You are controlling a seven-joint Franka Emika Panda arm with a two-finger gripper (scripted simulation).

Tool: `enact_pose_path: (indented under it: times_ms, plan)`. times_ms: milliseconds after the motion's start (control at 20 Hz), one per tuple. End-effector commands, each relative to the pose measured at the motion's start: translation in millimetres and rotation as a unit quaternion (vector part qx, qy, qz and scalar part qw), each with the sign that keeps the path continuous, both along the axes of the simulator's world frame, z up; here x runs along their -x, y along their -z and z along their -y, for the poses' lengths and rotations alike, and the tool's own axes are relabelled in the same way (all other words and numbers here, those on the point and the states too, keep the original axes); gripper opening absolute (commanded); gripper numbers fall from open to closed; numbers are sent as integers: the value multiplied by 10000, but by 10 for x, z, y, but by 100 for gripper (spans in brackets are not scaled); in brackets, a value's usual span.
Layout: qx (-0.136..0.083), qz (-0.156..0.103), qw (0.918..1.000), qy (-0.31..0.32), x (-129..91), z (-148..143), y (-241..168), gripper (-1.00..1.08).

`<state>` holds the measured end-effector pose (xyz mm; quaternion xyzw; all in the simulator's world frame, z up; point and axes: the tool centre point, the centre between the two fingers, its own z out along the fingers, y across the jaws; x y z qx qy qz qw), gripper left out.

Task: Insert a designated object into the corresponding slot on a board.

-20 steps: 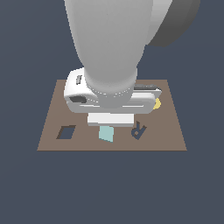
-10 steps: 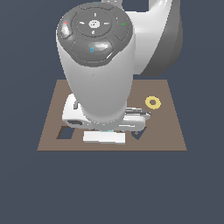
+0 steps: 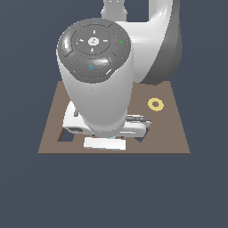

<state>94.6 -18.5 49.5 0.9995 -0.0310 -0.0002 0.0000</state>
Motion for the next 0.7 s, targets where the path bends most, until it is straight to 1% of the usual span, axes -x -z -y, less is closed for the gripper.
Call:
enact_pose_path:
  times_ms: [0,350,400,650]
  plan:
    - [0,-1,10000,0,-1,0,32,100]
    - [0,1,10000,3,-9,1,197,100]
    - [0,1,10000,3,-9,1,197,-100]
    - [0,1,10000,3,-9,1,197,-100]
